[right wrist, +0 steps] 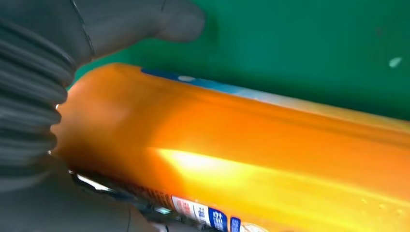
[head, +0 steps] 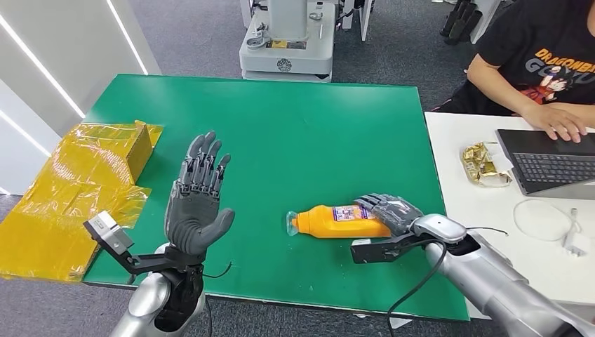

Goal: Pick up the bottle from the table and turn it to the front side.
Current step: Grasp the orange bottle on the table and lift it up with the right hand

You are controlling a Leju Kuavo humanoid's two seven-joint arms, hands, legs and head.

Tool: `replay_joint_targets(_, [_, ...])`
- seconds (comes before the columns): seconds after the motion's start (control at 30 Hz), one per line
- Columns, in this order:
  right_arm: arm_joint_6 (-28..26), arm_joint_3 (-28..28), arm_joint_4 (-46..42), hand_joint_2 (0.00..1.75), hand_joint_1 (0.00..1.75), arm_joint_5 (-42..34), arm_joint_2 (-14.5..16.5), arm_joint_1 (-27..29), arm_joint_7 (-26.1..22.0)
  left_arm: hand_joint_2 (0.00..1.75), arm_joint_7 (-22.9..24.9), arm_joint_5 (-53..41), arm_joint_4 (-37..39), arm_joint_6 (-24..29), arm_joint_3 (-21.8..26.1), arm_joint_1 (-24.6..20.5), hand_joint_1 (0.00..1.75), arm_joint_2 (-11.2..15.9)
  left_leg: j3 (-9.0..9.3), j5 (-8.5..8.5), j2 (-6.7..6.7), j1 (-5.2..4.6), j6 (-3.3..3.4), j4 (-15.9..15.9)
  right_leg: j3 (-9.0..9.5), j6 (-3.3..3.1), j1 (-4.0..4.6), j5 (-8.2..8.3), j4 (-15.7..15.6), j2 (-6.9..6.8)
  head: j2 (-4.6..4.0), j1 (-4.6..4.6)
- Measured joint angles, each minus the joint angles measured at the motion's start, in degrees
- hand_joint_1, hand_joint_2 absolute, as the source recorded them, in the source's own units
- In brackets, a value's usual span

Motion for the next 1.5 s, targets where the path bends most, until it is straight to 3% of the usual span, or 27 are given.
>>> replay_joint_targets(0.1, [0.07, -0.98, 0.75, 1.75, 1.67, 0.71, 0.32, 0.44, -0.63, 1.75, 0.38, -0.31, 0.05, -0.01, 0.01, -0.01, 0.0, -0.03, 0.01, 0.0, 0.0, 0.0, 0.0, 0.0, 0.01, 0.0, 0.0, 0.0, 0.0, 0.01, 0.0, 0.01])
replay_joint_targets(0.13, [0.16, -1.28, 0.98, 1.75, 1.75, 0.86, 0.4, 0.53, -0.94, 1.75, 0.44, -0.36, 0.11, -0.01, 0.01, -0.01, 0.0, -0.03, 0.01, 0.0, 0.01, 0.0, 0.0, 0.0, 0.01, 0.0, 0.0, 0.0, -0.01, 0.01, 0.0, 0.0])
replay_joint_targets(0.37, [-0.85, -3.46, 1.54, 1.75, 1.75, 1.38, 0.5, 1.57, -3.13, 1.75, 0.52, -0.44, 0.57, -0.01, -0.06, -0.02, 0.0, -0.03, 0.04, 0.0, 0.0, 0.0, 0.0, 0.02, 0.04, 0.0, -0.01, 0.0, -0.02, 0.0, 0.0, 0.0])
replay_joint_targets(0.57, [-4.91, -5.87, 0.43, 1.75, 1.75, 1.55, 0.5, 3.53, -2.73, 1.75, 0.76, -0.8, 0.58, 0.14, -0.28, 0.02, 0.0, -0.03, 0.02, 0.0, 0.0, 0.0, 0.0, 0.02, 0.04, 0.0, 0.0, 0.0, -0.01, 0.0, 0.0, 0.01])
replay_joint_targets(0.7, [-16.45, -9.53, -4.13, 1.75, 1.75, 2.51, 0.68, 7.86, -0.95, 1.75, 1.17, -1.86, 0.58, 0.97, -0.31, 0.52, 0.0, -0.03, -0.04, 0.0, -0.06, 0.0, 0.0, 0.01, 0.01, 0.01, 0.01, 0.0, 0.0, -0.07, 0.0, 0.0])
replay_joint_targets(0.87, [-30.98, -17.9, -16.21, 1.75, 1.75, 2.02, 0.74, 16.73, -0.55, 1.75, 2.37, -2.48, 0.58, 1.87, -0.37, 1.06, 0.0, -0.33, -0.08, -0.02, -0.1, 0.01, 0.0, -0.02, -0.05, 0.02, 0.01, -0.04, -0.02, -0.1, 0.0, 0.0])
replay_joint_targets(1.1, [-42.09, -28.76, -33.78, 1.75, 1.75, -7.45, 3.0, 30.48, -3.85, 1.75, 4.23, -2.42, 0.58, 2.65, -0.75, 0.94, 0.0, -1.94, -0.17, -0.03, -0.16, 0.0, 0.01, -0.04, -0.1, 0.03, 0.01, -0.09, -0.02, -0.16, 0.0, 0.0])
replay_joint_targets(1.3, [-43.75, -32.98, -43.16, 1.75, 1.75, -7.37, 5.01, 37.87, -4.98, 1.75, 5.49, -2.38, 0.61, 2.14, -1.71, 0.22, 0.0, -3.16, -0.16, -0.03, -0.13, -0.01, 0.01, -0.03, -0.12, 0.03, 0.0, -0.09, -0.03, -0.14, 0.0, 0.0])
replay_joint_targets(1.5, [-37.34, -33.17, -46.93, 1.75, 1.75, -2.22, 6.26, 40.61, -3.93, 1.75, 7.79, -2.52, 1.68, -0.15, -3.21, -2.12, 0.0, -3.53, -0.13, -0.02, -0.07, 0.0, 0.0, -0.03, -0.13, 0.01, 0.0, -0.07, -0.02, -0.09, 0.0, 0.0])
